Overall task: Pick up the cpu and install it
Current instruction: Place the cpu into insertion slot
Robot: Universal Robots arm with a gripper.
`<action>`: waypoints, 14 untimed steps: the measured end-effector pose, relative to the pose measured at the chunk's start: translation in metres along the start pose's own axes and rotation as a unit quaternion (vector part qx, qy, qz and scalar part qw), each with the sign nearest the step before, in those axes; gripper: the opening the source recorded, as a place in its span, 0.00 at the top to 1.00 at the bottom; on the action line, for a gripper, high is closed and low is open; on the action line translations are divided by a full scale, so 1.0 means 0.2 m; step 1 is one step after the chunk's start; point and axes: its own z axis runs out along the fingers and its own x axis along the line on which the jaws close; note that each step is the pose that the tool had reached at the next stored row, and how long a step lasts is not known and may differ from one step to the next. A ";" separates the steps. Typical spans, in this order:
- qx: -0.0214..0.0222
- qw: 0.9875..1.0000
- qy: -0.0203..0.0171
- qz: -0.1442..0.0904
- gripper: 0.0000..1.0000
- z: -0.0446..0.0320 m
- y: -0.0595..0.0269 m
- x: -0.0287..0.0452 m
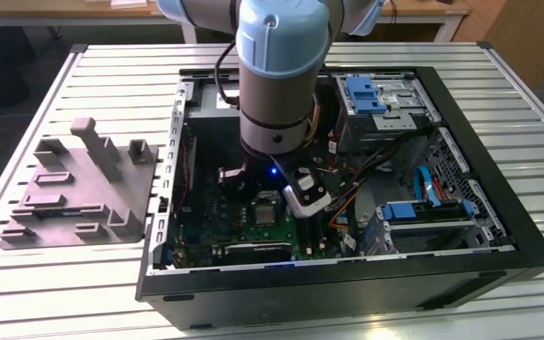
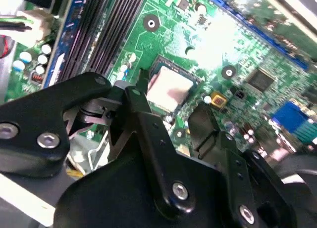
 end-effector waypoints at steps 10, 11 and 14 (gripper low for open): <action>0.000 1.000 0.000 0.000 0.67 -0.041 0.000 0.001; 0.000 1.000 0.000 0.000 0.79 -0.041 0.000 0.001; 0.000 1.000 0.000 0.000 0.85 -0.041 0.000 0.001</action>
